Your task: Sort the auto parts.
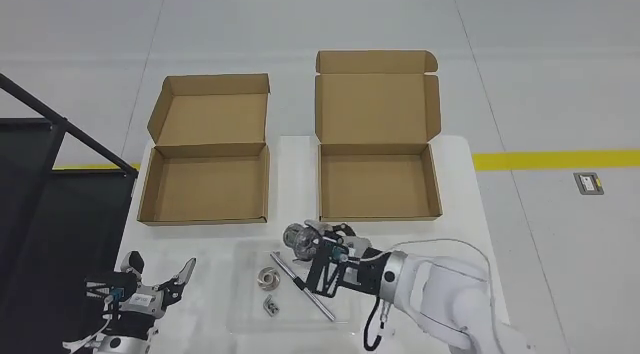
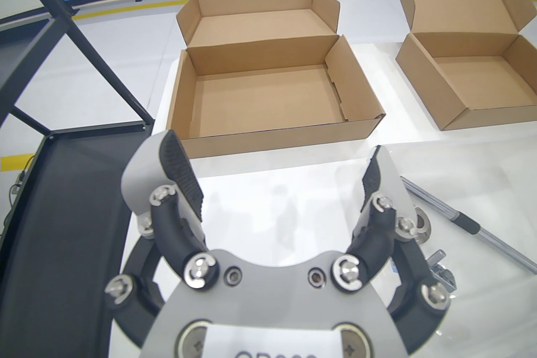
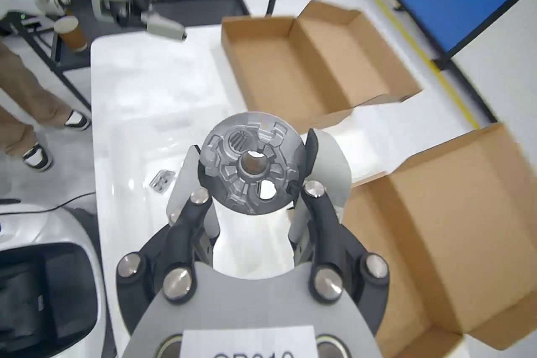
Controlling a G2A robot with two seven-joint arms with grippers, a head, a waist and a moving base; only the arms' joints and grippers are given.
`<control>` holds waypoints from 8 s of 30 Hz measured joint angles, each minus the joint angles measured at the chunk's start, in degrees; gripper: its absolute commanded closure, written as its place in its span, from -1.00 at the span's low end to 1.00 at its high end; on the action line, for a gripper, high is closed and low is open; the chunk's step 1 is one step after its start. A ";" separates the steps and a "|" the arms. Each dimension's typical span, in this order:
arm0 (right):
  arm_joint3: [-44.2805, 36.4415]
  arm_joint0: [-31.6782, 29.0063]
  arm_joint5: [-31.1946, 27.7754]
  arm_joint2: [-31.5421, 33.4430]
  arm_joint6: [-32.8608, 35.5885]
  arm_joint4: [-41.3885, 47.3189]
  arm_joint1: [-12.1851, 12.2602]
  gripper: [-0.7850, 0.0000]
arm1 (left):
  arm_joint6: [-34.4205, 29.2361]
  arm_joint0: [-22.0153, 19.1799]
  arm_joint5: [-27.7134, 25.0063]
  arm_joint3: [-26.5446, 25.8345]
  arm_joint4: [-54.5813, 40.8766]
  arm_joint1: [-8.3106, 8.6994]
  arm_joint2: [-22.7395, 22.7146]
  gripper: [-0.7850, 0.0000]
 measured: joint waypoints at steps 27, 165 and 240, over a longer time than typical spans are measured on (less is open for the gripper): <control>32.07 16.08 24.49 -2.61 1.99 8.08 -3.97 1.00 | 0.00 0.00 0.00 0.00 0.00 0.00 0.00 -1.00; 51.15 20.39 23.53 -26.34 36.29 2.39 -23.80 1.00 | 0.00 0.00 0.00 0.00 0.00 0.00 0.00 -1.00; 83.56 44.49 23.81 1.34 17.28 -6.04 -20.28 -1.00 | 0.00 0.00 0.00 0.00 0.00 0.00 0.00 -1.00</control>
